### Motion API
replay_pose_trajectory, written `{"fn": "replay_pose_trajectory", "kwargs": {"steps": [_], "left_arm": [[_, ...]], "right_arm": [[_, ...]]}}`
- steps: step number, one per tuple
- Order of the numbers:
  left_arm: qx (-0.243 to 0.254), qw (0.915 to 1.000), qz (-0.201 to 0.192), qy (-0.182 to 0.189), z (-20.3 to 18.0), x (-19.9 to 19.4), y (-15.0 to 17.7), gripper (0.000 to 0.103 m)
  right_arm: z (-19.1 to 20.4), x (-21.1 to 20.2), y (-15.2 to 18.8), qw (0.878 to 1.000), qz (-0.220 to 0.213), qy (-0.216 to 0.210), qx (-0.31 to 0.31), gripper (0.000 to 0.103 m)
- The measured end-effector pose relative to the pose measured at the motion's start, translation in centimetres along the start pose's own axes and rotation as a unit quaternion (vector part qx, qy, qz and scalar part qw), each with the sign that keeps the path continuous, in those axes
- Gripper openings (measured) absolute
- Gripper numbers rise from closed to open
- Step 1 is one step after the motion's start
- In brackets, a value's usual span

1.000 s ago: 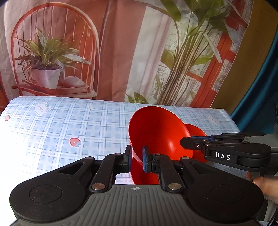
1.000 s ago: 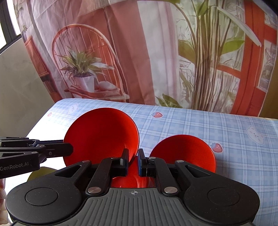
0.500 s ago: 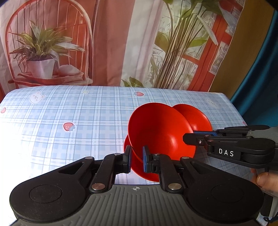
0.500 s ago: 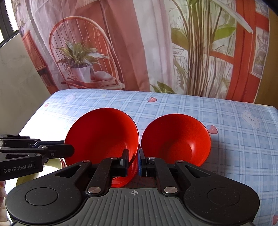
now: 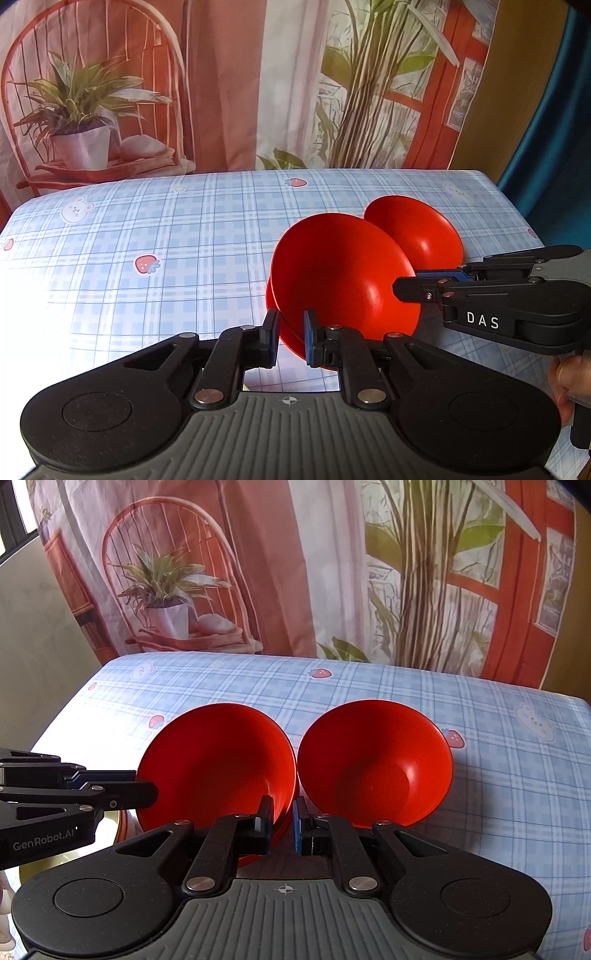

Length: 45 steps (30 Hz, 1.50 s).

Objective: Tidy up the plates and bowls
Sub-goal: 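Lift the red bowl and carry it over the other red bowls, then lower the held red bowl into the other red bowl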

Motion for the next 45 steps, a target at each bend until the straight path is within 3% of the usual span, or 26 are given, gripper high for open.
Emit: {"fn": "replay_pose_trajectory", "kwargs": {"steps": [15,19,32,40,45], "left_arm": [[-0.004,0.9999,0.009,-0.007,0.0,0.1,0.0,0.020],[-0.013,0.9998,-0.005,-0.017,0.1,-0.4,-0.2,0.038],[-0.038,0.9986,-0.033,-0.013,-0.6,-0.7,-1.2,0.038],[-0.025,0.9990,-0.037,-0.007,-1.7,0.7,-3.5,0.038],[-0.020,0.9991,-0.036,0.007,-3.2,2.3,-5.5,0.038]], "right_arm": [[0.4,0.1,0.0,1.000,0.001,0.009,-0.014,0.013],[0.5,-0.2,0.2,1.000,-0.008,0.010,-0.016,0.014],[-2.8,-2.3,-0.2,0.996,-0.079,0.037,0.013,0.017],[-6.4,-2.2,0.3,0.991,-0.100,0.080,0.027,0.021],[-8.5,-1.7,0.9,0.989,-0.105,0.083,0.061,0.022]]}}
Point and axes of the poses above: each gripper's, at about its wrist camera, not at the fingertips, and x roughly the way its jaws point, z to its left, y to its underside, the point moved 3 cm from there along x, roughly the way its jaws point, and after that the axes turned 1 degree about -z, right-handed, at the moved point
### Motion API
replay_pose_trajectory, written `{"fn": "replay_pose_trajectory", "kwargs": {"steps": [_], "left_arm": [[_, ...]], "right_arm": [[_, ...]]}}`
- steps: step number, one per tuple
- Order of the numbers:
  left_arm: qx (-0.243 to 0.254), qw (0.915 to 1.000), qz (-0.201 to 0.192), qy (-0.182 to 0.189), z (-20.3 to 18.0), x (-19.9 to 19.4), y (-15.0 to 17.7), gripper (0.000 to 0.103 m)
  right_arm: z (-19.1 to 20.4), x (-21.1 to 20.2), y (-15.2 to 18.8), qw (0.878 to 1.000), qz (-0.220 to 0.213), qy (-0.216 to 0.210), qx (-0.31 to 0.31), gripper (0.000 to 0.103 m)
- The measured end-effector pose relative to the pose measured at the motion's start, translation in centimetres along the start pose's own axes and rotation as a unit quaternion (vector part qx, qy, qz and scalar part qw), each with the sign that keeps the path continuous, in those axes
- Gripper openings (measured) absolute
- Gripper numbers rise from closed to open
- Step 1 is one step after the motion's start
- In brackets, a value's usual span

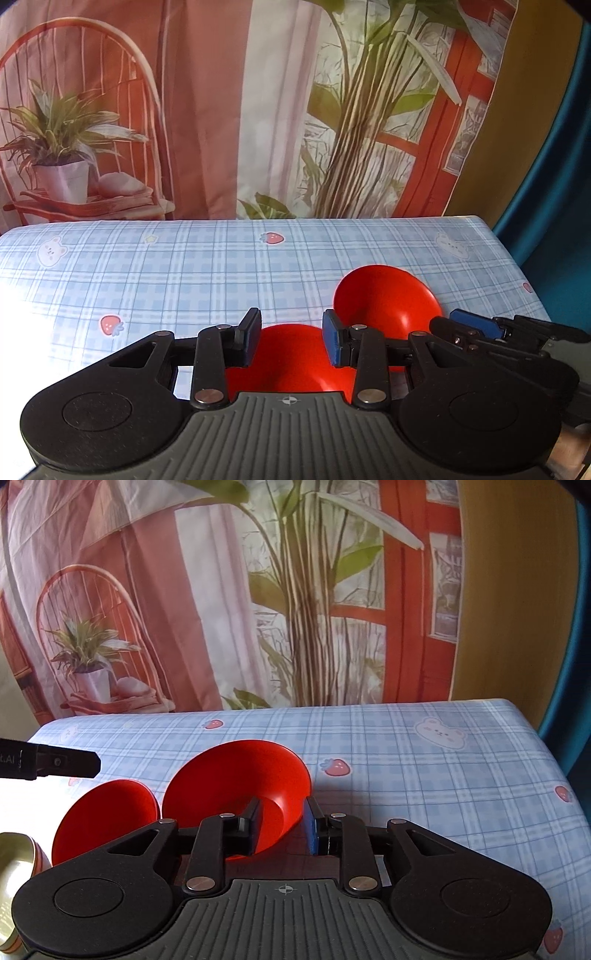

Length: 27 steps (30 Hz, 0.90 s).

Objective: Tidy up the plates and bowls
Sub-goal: 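Lower the held red bowl into the other red bowl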

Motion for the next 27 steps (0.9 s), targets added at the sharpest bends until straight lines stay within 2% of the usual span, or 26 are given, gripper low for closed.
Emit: {"fn": "replay_pose_trajectory", "kwargs": {"steps": [6,11,18,27], "left_arm": [[0.009,0.9996,0.022,0.017,-2.4,3.0,-1.1,0.038],[0.011,0.9988,0.041,0.023,-2.9,5.1,-1.0,0.038],[0.036,0.9969,0.051,0.048,-4.2,6.2,-1.0,0.038],[0.037,0.9964,0.063,0.043,-4.3,7.3,-0.5,0.038]], "right_arm": [[-1.5,0.5,0.4,0.999,-0.007,-0.012,0.038,0.023],[-2.4,0.6,0.4,0.997,-0.011,-0.031,0.069,0.023],[-2.3,0.6,0.7,0.995,-0.023,-0.041,0.084,0.023],[-1.5,0.9,1.7,0.995,-0.013,-0.049,0.091,0.022]]}}
Point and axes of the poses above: each gripper's, at about its wrist camera, not at the fingertips, and x roughly the way its jaws point, z to its left, y to its underside, the point moved 3 cm from there along x, roughly the way its jaws point, and after that the axes turned 1 degree about -z, right-handed, at the moved point
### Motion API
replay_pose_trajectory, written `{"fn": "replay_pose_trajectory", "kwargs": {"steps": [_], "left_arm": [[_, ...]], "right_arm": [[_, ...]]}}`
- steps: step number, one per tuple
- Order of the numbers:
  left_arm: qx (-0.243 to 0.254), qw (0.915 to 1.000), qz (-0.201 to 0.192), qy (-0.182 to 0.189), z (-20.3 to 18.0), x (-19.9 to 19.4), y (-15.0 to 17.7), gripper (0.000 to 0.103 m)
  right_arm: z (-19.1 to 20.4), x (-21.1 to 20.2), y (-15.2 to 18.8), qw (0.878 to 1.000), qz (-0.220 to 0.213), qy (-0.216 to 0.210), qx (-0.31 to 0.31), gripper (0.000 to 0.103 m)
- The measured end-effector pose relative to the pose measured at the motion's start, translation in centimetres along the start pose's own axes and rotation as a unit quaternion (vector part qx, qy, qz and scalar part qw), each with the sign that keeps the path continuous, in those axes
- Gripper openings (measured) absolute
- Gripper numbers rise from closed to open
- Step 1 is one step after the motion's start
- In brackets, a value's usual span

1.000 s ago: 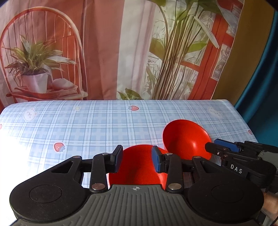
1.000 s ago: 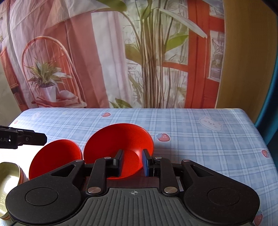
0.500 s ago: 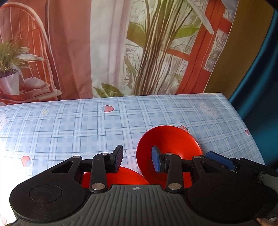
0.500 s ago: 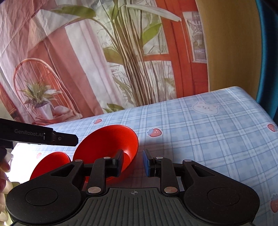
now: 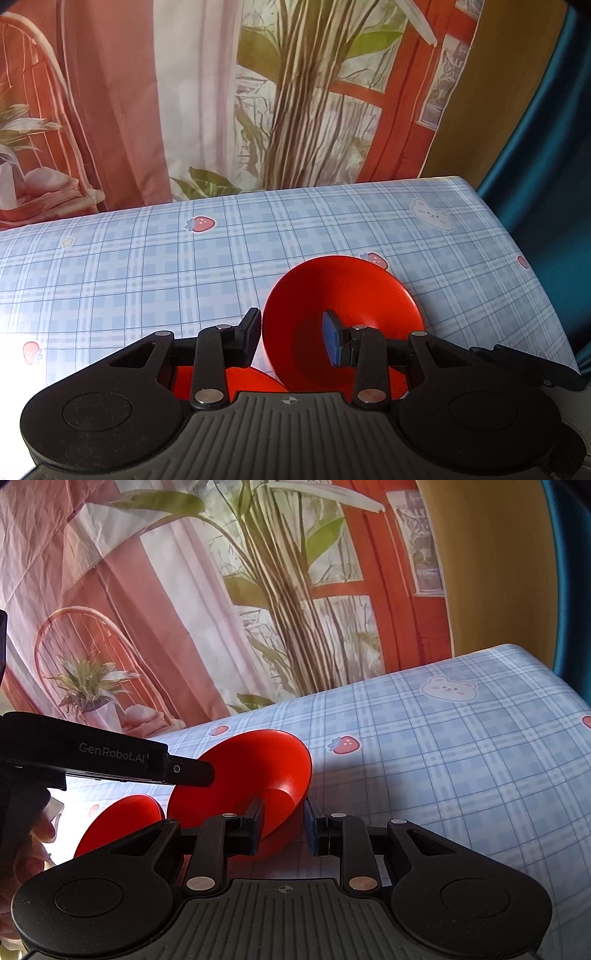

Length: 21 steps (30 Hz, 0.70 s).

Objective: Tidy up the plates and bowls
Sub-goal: 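Lower the held red bowl into the other red bowl, then grip the rims of the nested red bowls with the left gripper and lift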

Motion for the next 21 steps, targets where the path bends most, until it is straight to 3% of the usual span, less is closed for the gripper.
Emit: {"fn": "replay_pose_trajectory", "kwargs": {"steps": [21], "left_arm": [[-0.005,0.9999,0.005,0.012,0.44,0.49,0.11,0.037]], "right_arm": [[-0.27,0.06,0.24,1.000,-0.002,0.000,0.014,0.016]]}}
Point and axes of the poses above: each gripper's, at about its wrist camera, not at the fingertips, and x roughly the way its jaws point, z to its left, y to its underside, the point moved 3 cm from there along x, roughly the way its jaws point, and after that the axes turned 1 degree about -z, right-handed, at the moved point
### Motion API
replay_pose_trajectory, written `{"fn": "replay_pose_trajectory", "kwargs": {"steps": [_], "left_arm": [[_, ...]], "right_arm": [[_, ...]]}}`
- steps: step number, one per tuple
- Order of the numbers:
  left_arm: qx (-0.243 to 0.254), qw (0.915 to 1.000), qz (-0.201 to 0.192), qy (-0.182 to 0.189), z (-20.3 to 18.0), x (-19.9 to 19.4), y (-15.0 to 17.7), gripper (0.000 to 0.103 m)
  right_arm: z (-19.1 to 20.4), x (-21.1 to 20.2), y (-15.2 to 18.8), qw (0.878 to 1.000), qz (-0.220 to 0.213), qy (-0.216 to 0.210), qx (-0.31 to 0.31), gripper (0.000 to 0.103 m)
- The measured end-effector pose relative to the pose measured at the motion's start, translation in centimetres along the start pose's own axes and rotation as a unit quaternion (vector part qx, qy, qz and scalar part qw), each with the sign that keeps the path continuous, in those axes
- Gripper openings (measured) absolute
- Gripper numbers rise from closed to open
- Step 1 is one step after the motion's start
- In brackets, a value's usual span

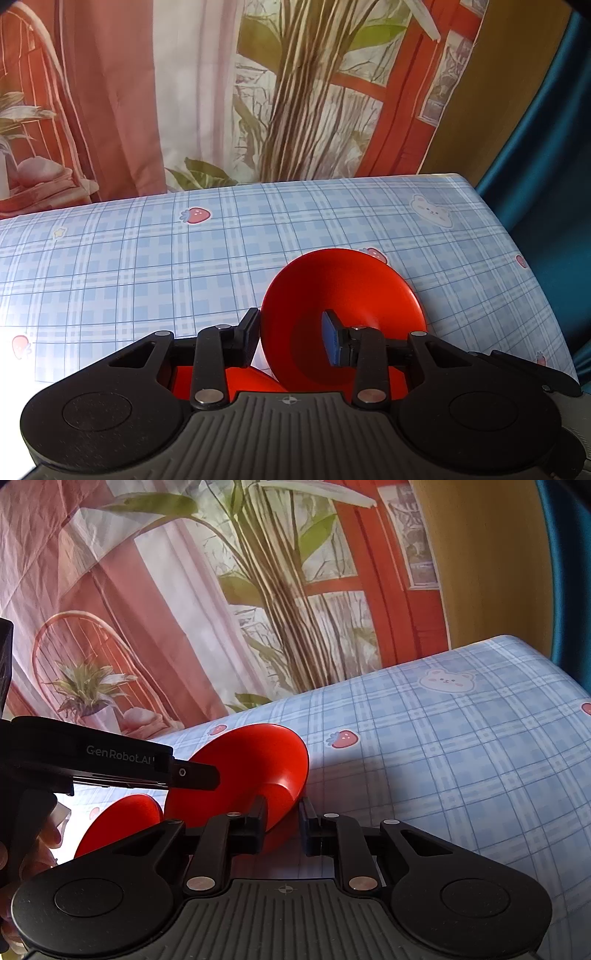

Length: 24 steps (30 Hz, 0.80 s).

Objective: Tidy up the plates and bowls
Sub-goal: 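Grip the rims of the nested red bowls with the left gripper and lift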

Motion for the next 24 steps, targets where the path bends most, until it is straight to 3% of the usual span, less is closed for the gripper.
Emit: {"fn": "replay_pose_trajectory", "kwargs": {"steps": [10,24], "left_arm": [[0.008,0.9996,-0.023,0.016,-1.2,-1.9,-0.2,0.037],[-0.003,0.9961,-0.086,0.016,0.3,-9.5,1.4,0.037]], "right_arm": [[-0.2,-1.6,-1.2,1.000,-0.026,0.015,-0.004,0.013],[4.0,-5.8,-2.3,0.997,-0.065,-0.006,-0.044,0.013]]}}
Point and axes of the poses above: each gripper's, at about its wrist camera, not at the fingertips, and x roughly the way its jaws point, z to its left, y to its underside, the point moved 3 cm from there along x, roughly the way its jaws point, and after that the axes turned 1 degree about -z, right-handed, at the moved point
